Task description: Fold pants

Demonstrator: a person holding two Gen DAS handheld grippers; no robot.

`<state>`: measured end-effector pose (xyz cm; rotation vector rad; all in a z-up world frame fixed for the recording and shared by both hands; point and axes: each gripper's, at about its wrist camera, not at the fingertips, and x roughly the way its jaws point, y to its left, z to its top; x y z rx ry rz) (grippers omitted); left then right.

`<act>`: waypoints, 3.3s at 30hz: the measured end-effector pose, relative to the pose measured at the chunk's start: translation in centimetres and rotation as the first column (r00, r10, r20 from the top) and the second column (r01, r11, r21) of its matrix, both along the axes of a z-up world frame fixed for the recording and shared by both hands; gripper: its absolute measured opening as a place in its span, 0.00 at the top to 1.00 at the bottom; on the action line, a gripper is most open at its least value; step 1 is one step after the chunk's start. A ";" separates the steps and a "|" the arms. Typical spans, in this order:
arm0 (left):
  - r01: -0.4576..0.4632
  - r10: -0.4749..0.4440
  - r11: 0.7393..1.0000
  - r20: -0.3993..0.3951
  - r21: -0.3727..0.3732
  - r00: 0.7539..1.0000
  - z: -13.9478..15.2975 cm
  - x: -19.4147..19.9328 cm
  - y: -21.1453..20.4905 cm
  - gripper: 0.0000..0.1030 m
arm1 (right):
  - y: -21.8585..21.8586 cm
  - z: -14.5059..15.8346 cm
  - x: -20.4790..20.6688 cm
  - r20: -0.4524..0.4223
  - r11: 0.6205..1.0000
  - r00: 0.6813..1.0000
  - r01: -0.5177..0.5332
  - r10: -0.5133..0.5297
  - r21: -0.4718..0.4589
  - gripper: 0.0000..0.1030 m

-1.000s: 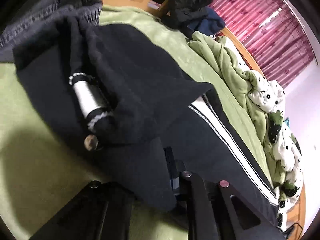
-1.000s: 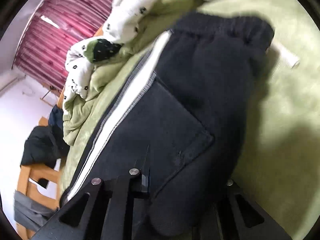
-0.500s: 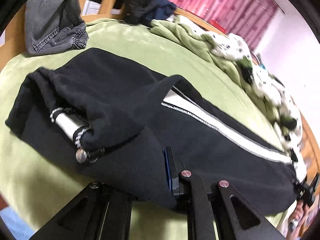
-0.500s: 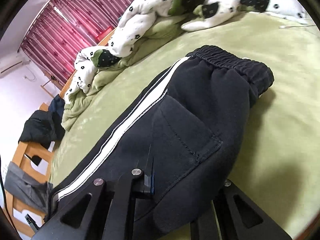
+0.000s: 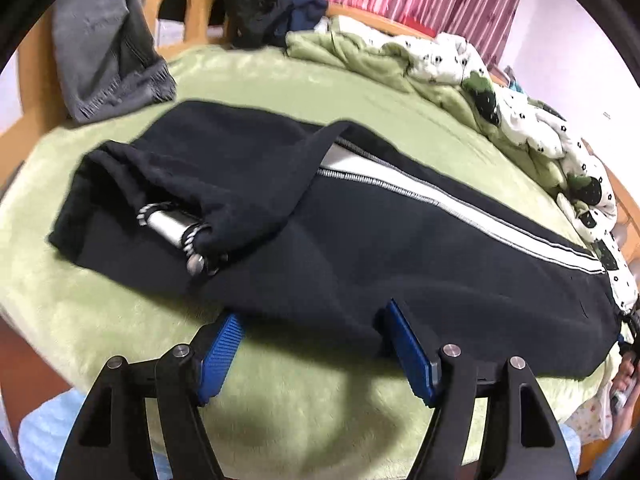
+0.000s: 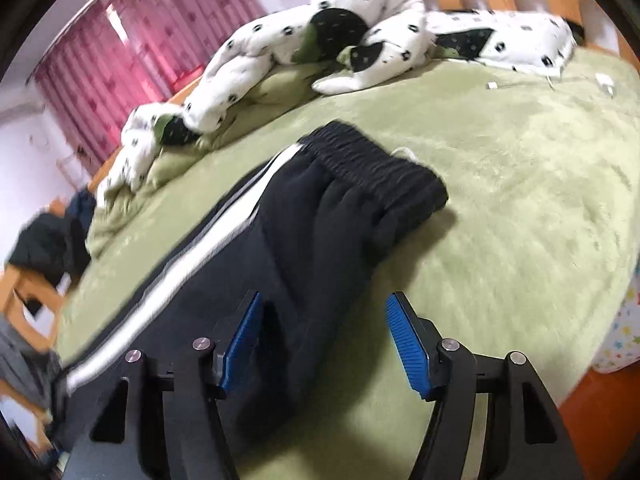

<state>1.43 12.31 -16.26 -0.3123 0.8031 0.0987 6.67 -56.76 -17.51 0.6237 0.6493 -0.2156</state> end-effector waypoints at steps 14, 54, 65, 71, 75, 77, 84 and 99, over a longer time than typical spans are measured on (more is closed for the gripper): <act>-0.001 -0.001 0.999 0.045 0.055 0.999 2.5 -0.1 -2.8 0.32 | -1.2 0.8 7.0 -0.086 0.969 0.996 -0.056 0.036 -0.240 0.53; -0.041 0.045 0.998 0.092 -0.045 0.995 2.5 0.8 5.2 0.32 | 23.2 2.6 1.3 -0.216 0.904 0.903 -0.405 0.371 -0.141 0.43; -0.096 0.100 0.995 0.204 -0.030 0.974 5.5 8.3 11.7 0.91 | 27.7 2.5 1.9 -0.315 0.870 0.884 -0.427 0.344 -0.246 0.43; -0.060 0.077 0.985 0.100 -0.159 0.992 4.9 14.9 16.6 0.90 | 30.9 2.3 4.4 -0.342 0.854 0.868 -0.454 0.360 -0.253 0.43; 0.008 0.026 0.961 0.117 -0.276 0.993 3.9 14.5 18.1 0.37 | 33.4 2.8 5.5 -0.336 0.819 0.858 -0.488 0.388 -0.302 0.43; 0.023 0.026 0.963 0.180 -0.267 0.983 4.0 13.2 18.0 0.24 | 34.3 3.3 6.0 -0.325 0.797 0.859 -0.496 0.395 -0.344 0.43; -0.040 0.047 0.996 0.081 -0.084 0.996 3.1 16.0 17.1 0.25 | 35.6 4.0 8.9 -0.283 0.767 0.859 -0.509 0.426 -0.391 0.43; -0.137 0.140 0.989 0.047 -0.049 0.989 0.7 18.6 19.0 0.82 | 38.5 1.2 18.7 -0.319 0.565 0.687 -0.722 0.652 -0.399 0.43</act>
